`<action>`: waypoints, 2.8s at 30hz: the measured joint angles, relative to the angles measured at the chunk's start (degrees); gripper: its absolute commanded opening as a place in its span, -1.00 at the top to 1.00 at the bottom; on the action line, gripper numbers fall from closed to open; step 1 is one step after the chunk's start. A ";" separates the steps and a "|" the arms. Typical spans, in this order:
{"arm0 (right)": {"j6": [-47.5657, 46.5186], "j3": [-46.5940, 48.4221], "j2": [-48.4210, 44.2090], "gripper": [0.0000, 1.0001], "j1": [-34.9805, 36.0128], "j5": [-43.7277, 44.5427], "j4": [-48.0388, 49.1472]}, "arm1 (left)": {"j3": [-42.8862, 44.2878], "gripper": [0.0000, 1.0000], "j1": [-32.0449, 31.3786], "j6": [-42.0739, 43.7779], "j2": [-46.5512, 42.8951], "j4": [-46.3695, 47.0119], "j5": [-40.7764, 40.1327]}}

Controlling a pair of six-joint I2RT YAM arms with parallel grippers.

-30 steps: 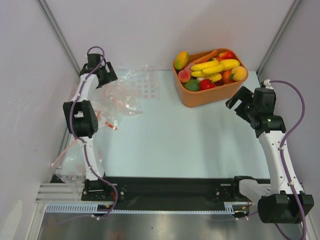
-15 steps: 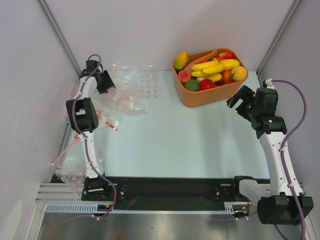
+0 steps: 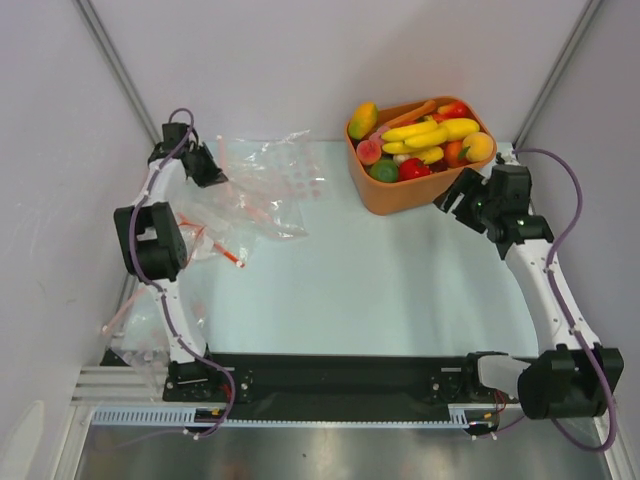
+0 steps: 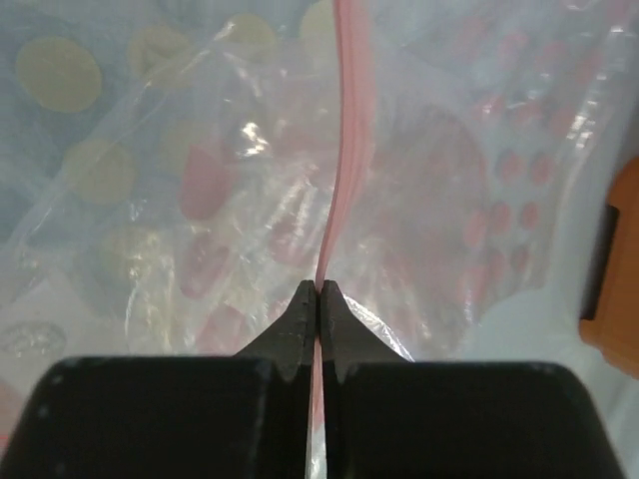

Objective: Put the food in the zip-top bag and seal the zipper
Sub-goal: Pick up the zipper food storage bag at the center of the board, then open the zipper of the food storage bag at the center of the board.

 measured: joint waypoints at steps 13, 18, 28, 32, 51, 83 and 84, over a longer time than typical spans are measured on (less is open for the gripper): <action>-1.92 13.42 15.12 -0.38 19.39 -2.67 6.05 | -11.67 0.99 -4.13 0.94 -29.27 1.16 1.31; -1.55 17.73 19.43 -0.33 23.17 -5.38 8.28 | -20.87 0.99 -12.57 1.66 -38.60 1.05 0.48; 1.75 22.84 25.70 -0.11 28.81 -10.49 12.17 | -34.95 1.00 -32.17 3.65 -47.32 1.20 -2.36; 2.49 22.93 27.06 -0.16 31.47 -10.54 12.07 | -40.89 0.99 -33.42 4.07 -49.59 1.75 -2.03; 6.99 23.37 36.22 -0.17 40.00 -7.65 10.73 | -47.12 0.99 -33.53 8.55 -54.49 2.62 0.44; 7.85 27.74 40.89 1.00 39.08 -11.13 13.86 | -47.23 -0.19 -33.59 10.54 -56.19 -1.36 -0.09; 8.02 26.88 40.37 1.00 38.62 -11.39 14.38 | -47.10 -0.22 -33.59 10.47 -56.68 -1.95 -0.42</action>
